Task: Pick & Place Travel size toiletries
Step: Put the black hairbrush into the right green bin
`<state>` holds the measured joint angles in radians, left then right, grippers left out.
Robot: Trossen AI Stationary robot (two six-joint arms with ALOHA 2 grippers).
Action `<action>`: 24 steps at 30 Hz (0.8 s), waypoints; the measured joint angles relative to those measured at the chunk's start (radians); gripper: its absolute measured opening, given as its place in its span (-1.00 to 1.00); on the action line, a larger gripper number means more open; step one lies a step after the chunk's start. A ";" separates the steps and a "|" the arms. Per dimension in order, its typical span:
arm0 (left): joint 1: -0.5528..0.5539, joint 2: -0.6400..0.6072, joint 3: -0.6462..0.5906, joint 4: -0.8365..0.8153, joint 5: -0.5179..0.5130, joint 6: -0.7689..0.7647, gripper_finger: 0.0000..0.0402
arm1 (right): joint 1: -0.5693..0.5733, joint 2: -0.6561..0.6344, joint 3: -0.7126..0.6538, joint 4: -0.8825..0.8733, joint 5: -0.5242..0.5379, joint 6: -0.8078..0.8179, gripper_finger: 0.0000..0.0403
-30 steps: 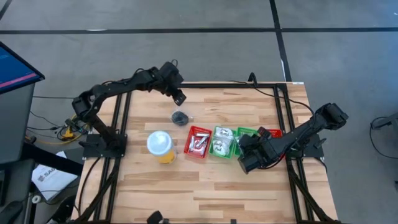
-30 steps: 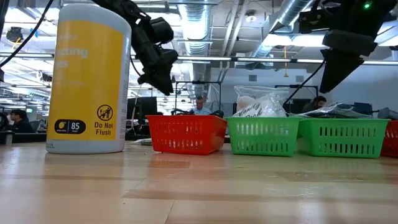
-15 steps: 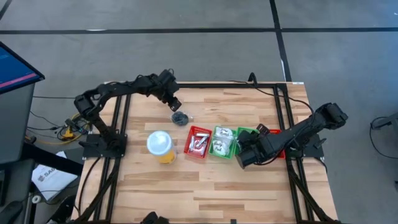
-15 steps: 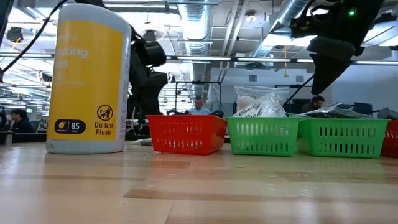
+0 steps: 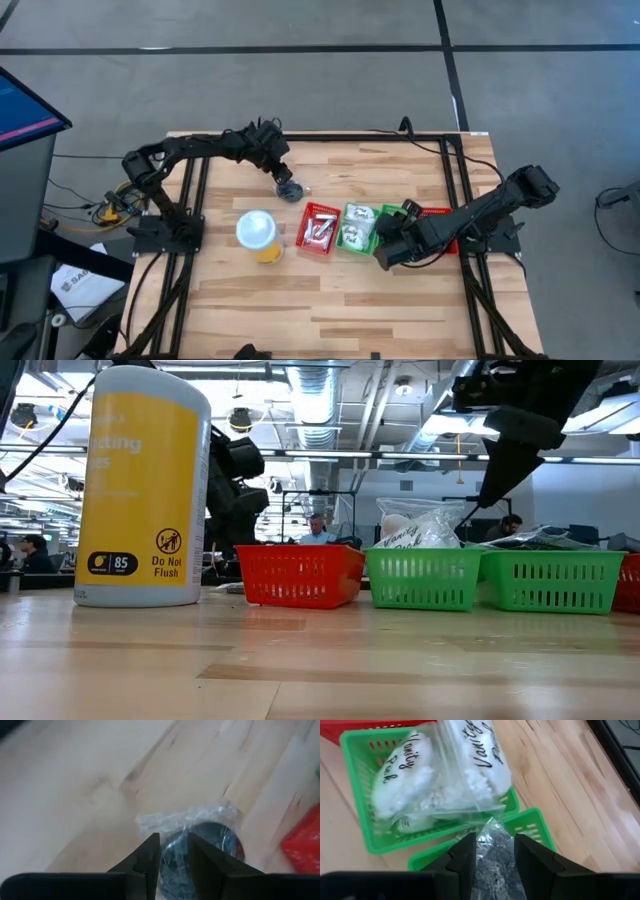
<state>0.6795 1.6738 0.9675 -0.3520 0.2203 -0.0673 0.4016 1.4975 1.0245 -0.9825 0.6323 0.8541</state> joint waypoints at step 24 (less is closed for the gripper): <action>-0.020 0.153 0.002 0.069 -0.055 -0.019 -0.55 | -0.019 0.000 0.000 -0.004 -0.003 -0.001 -0.39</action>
<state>0.6592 1.8268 0.9695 -0.2832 0.1658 -0.0863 0.3824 1.4975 1.0245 -0.9863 0.6296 0.8532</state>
